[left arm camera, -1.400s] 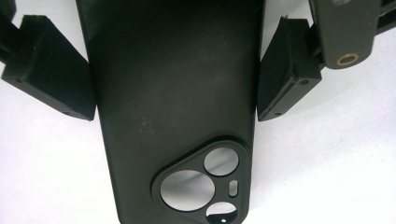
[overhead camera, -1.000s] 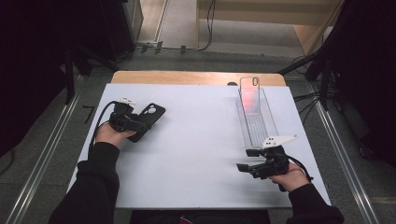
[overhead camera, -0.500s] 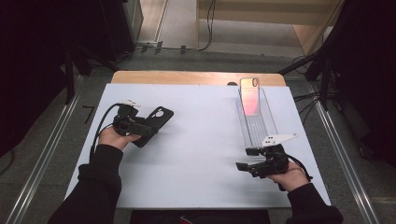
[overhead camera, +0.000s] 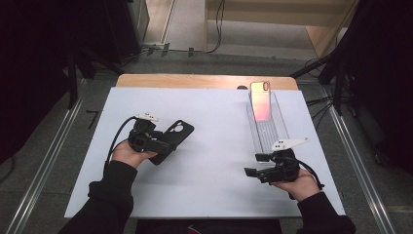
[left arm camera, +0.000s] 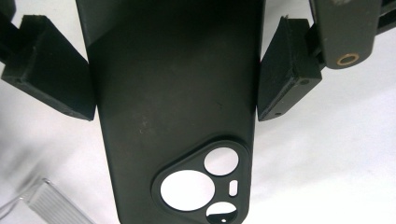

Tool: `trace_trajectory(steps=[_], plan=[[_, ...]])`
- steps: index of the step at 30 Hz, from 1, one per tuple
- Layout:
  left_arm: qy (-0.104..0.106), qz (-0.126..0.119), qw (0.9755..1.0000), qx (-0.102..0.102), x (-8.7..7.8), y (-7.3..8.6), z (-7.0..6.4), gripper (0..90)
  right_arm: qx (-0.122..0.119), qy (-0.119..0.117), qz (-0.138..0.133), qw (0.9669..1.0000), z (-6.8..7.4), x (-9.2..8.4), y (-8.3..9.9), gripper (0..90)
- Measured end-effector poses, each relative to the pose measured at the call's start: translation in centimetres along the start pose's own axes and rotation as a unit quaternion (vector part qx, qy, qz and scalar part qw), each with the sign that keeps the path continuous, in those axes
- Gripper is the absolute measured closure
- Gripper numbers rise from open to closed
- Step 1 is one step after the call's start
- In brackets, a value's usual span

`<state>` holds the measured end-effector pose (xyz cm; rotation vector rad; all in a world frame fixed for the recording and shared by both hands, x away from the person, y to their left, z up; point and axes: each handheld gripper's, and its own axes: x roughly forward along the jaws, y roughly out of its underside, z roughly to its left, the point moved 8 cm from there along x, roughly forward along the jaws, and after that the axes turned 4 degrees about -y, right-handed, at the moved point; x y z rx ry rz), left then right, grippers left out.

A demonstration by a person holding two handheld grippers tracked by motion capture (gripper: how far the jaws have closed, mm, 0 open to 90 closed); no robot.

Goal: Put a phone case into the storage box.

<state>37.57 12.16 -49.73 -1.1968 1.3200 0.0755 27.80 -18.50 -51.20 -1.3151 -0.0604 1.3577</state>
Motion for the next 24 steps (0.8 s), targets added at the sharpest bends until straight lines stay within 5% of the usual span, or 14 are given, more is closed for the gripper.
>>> trace_trajectory(steps=[13, 24], plan=[[0.009, -0.016, 0.9998, 0.006, -0.1, 0.4, -2.7, 14.9, 0.003, -0.004, 0.000, 1.0000, 0.8, 0.4, -0.6, 21.6], [0.009, -0.048, 0.9988, -0.010, 0.0, 0.5, -4.2, 14.9, 0.011, -0.004, -0.009, 0.9999, 1.3, 0.6, -1.6, 21.7]])
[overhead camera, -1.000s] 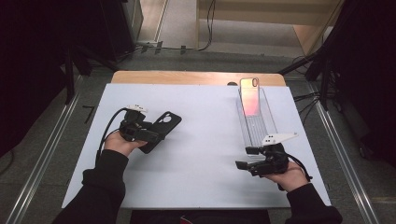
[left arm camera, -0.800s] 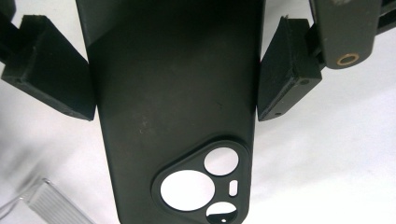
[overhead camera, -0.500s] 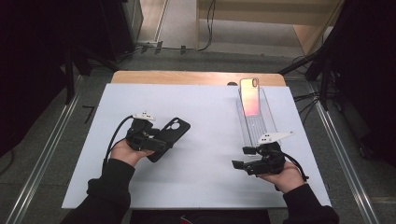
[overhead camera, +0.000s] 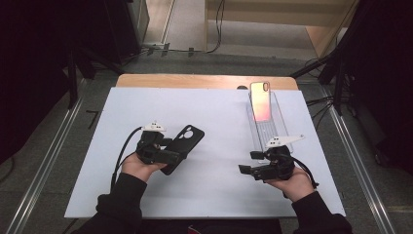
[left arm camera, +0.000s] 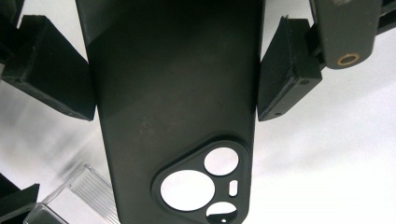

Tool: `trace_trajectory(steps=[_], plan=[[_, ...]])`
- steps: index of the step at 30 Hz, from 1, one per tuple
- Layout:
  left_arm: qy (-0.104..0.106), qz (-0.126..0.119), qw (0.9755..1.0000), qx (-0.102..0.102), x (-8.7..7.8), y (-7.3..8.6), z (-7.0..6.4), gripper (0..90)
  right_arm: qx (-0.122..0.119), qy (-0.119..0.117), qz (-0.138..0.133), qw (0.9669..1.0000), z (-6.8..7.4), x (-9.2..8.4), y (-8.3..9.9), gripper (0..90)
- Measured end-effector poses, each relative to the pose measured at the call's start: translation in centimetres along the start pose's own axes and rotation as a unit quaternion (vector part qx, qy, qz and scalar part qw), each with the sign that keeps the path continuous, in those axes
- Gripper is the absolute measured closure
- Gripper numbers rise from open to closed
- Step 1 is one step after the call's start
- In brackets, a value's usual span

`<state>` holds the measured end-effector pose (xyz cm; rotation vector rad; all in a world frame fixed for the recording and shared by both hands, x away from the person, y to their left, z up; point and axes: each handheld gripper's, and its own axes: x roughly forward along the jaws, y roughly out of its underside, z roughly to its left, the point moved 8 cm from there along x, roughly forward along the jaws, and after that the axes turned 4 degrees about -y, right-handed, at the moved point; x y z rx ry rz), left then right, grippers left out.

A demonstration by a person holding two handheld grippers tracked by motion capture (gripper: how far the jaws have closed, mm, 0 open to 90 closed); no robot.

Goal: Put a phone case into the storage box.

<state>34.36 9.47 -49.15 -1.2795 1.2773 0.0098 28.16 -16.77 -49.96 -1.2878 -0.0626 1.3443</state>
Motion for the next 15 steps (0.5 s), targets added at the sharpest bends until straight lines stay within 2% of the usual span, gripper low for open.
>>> trace_trajectory(steps=[6, 12, 15], plan=[[-0.005, -0.029, 0.9996, -0.006, 0.4, 0.0, -0.5, 14.8, 0.007, 0.001, -0.005, 1.0000, 0.4, 0.2, -0.6, 21.9], [-0.014, -0.042, 0.9990, 0.001, 0.9, 0.0, -1.2, 14.8, 0.019, 0.000, -0.009, 0.9998, 0.8, 0.6, -1.4, 22.5], [-0.015, -0.064, 0.9978, -0.002, 1.1, -0.2, -1.3, 14.7, 0.020, 0.001, -0.012, 0.9997, 1.0, 0.7, -1.9, 22.6]])
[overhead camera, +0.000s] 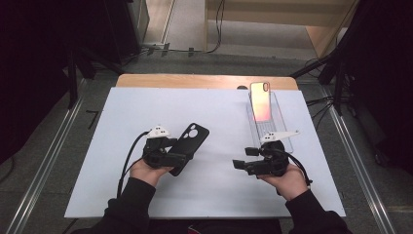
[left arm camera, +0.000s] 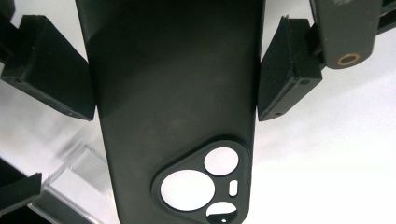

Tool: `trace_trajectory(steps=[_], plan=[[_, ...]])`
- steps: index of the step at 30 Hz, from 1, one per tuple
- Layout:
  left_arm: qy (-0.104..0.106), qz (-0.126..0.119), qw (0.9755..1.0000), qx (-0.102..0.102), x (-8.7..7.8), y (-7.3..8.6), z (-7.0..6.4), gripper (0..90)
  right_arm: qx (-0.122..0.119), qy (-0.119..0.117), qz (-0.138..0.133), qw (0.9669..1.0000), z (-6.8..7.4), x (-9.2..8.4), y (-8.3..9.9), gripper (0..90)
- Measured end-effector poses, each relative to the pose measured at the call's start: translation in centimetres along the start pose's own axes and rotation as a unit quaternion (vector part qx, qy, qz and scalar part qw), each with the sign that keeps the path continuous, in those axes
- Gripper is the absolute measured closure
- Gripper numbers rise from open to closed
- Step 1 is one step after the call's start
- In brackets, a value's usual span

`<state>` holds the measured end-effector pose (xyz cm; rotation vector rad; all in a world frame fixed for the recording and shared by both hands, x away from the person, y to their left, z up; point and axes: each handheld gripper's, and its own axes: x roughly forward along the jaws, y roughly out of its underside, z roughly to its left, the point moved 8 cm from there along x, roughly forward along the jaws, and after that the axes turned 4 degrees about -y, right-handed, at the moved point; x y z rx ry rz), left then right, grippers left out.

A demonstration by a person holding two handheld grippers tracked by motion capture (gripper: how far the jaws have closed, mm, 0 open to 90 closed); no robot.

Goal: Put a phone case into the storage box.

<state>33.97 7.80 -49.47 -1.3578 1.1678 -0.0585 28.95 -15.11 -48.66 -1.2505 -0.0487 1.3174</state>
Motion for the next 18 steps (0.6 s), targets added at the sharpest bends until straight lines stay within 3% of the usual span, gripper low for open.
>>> trace_trajectory(steps=[5, 9, 15, 18], plan=[[0.002, -0.020, 0.9998, 0.000, 0.2, -0.2, -0.2, 14.7, -0.001, 0.004, -0.005, 1.0000, 0.2, 0.3, -0.9, 22.5], [-0.005, -0.024, 0.9997, 0.003, 0.6, -0.2, -0.4, 14.7, 0.002, 0.003, -0.010, 0.9999, 0.4, 0.6, -1.6, 22.5], [-0.014, -0.049, 0.9986, 0.012, 1.0, -0.2, -1.0, 14.7, 0.009, 0.009, -0.018, 0.9998, 0.6, 1.1, -2.7, 21.8], [-0.010, -0.057, 0.9983, 0.010, 1.1, -0.2, -1.3, 14.7, 0.016, 0.000, -0.026, 0.9995, 0.8, 1.2, -3.3, 21.6]])
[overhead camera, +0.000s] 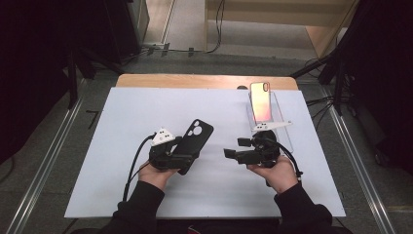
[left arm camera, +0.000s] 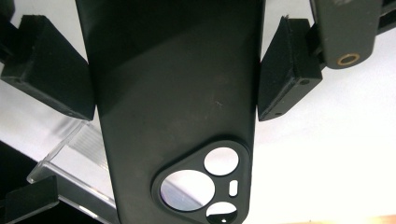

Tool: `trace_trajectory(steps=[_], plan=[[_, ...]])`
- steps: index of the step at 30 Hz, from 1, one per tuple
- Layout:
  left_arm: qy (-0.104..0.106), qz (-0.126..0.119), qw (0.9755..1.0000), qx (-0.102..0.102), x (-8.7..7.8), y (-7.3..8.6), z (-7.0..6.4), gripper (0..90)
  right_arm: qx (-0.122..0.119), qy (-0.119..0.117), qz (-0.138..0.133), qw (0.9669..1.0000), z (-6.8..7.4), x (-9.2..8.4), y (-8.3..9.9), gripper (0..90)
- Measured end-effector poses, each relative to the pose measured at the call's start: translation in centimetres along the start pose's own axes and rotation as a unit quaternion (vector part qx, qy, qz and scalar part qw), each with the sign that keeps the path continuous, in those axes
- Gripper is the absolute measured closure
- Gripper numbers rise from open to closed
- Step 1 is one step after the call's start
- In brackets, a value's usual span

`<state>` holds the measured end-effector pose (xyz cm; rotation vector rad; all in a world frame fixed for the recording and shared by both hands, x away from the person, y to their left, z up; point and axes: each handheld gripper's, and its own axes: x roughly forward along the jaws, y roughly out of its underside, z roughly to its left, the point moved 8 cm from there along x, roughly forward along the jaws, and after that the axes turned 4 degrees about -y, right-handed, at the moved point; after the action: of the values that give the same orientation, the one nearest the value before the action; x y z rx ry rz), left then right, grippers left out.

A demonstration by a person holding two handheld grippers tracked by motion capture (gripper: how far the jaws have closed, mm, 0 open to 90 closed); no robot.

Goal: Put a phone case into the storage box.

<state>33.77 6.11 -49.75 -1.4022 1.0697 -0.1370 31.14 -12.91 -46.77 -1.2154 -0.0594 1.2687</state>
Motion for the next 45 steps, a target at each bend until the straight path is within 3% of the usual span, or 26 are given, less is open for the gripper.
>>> trace_trajectory(steps=[10, 21, 26, 30, 36, 45], plan=[[-0.014, -0.029, 0.9993, 0.018, 0.4, 0.0, -0.5, 14.6, 0.010, -0.012, -0.007, 0.9999, 0.4, 0.5, -1.6, 21.8], [-0.016, -0.067, 0.9976, 0.012, 0.7, 0.3, -1.2, 14.6, 0.021, -0.016, -0.004, 0.9996, 0.6, 1.8, -2.9, 22.2], [-0.014, -0.081, 0.9963, 0.025, 0.6, 0.2, -1.6, 14.6, 0.024, -0.019, -0.003, 0.9995, 0.6, 2.3, -3.3, 22.4], [-0.004, -0.077, 0.9969, 0.013, 0.9, 0.5, -1.8, 14.6, 0.032, -0.023, -0.004, 0.9992, 0.4, 2.8, -3.8, 23.0], [-0.008, -0.081, 0.9963, 0.027, 1.0, 0.6, -2.2, 14.6, 0.040, -0.023, -0.003, 0.9989, 0.1, 3.4, -4.3, 23.4], [-0.011, -0.078, 0.9966, 0.026, 1.1, 0.6, -2.5, 14.4, 0.054, -0.032, 0.004, 0.9980, 0.0, 4.7, -4.7, 26.7]])
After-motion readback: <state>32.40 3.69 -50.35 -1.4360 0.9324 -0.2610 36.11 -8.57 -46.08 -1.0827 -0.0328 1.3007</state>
